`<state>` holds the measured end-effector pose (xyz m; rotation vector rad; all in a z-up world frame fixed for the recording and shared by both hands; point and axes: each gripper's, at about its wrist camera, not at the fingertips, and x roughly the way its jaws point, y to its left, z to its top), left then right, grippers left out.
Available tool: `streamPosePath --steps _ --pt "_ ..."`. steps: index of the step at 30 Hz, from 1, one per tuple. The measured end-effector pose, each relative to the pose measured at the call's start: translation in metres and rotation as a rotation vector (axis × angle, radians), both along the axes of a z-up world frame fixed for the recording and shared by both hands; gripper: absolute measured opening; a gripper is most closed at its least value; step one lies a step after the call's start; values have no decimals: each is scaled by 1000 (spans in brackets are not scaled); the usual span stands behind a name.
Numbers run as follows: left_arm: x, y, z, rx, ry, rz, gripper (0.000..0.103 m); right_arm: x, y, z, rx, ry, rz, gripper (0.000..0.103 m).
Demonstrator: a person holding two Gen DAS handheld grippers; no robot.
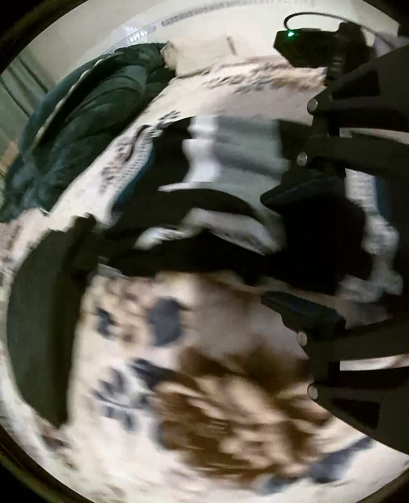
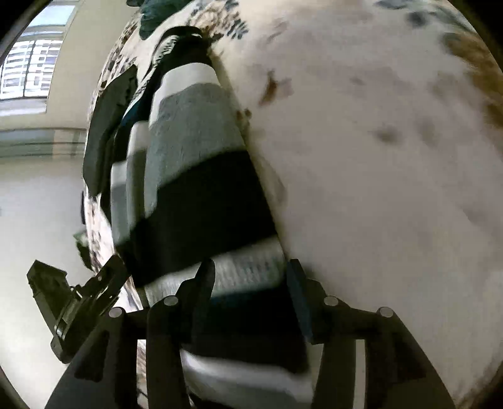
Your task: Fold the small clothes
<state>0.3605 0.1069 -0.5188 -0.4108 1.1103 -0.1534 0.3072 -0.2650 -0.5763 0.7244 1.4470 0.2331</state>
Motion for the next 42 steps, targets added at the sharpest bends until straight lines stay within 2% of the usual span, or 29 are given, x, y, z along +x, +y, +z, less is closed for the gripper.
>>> streamPosePath --steps 1,2,3,5,8,10,12,14,15,16,20,21,22,23,24,27,29,31,32,33,35,36,37,40,41,42 --pt "3 -4 3 28 -27 -17 11 11 1 -8 3 11 19 46" --pt "5 -9 5 73 -39 -31 8 18 3 -11 5 8 37 37" --pt "5 -7 7 84 -49 -25 7 24 5 -11 -9 -6 66 9" --pt "5 7 3 100 -32 16 7 26 1 -8 -25 -13 68 7" --pt "7 38 -7 67 41 101 6 24 -15 -7 -39 16 30 6" --pt "9 58 -3 -4 62 166 9 26 -18 -6 -35 39 63 7" --pt "17 70 8 -47 53 190 17 36 -12 0 -60 62 114 11" --pt "36 68 16 -66 18 150 47 47 -11 13 -54 35 109 20" --pt "48 63 16 -76 13 125 51 55 -15 21 -37 1 86 41" --pt "65 57 14 -90 13 93 51 65 -19 27 -15 -28 57 53" --pt "126 29 -5 -76 59 -23 49 112 -11 24 10 -58 -3 54" --pt "138 23 -8 -58 55 -50 42 127 -6 19 23 -53 -9 54" --pt "142 20 -9 -30 46 -80 16 139 -2 13 23 -41 -21 53" --pt "145 16 -10 -14 34 -104 16 148 4 10 15 -34 -23 43" --pt "148 18 -9 -8 23 -114 15 154 8 12 0 -65 -39 10" --pt "152 26 -12 -5 36 -130 16 158 4 27 -126 -123 -69 6" --pt "156 30 -13 -47 60 -131 16 158 11 29 -175 -131 -27 6" --pt "161 27 -8 -46 68 -154 21 164 8 23 -154 -83 10 8" --pt "163 26 -5 -55 65 -160 27 168 4 24 -149 -62 18 8" --pt "164 26 -2 -74 58 -167 27 173 0 30 -133 -64 29 15" --pt "171 24 -6 -64 59 -157 27 174 -12 47 -161 -118 21 37" --pt "175 23 -10 -60 63 -151 27 180 -14 54 -152 -156 11 53" --pt "179 23 -14 -51 54 -140 27 187 -14 57 -137 -174 9 57" --pt "186 19 -12 -23 14 -144 10 217 5 46 -132 -133 69 57" --pt "187 21 -9 -13 -4 -134 7 228 14 40 -154 -111 99 51" --pt "188 25 -7 3 -22 -119 7 236 22 39 -192 -133 112 11"
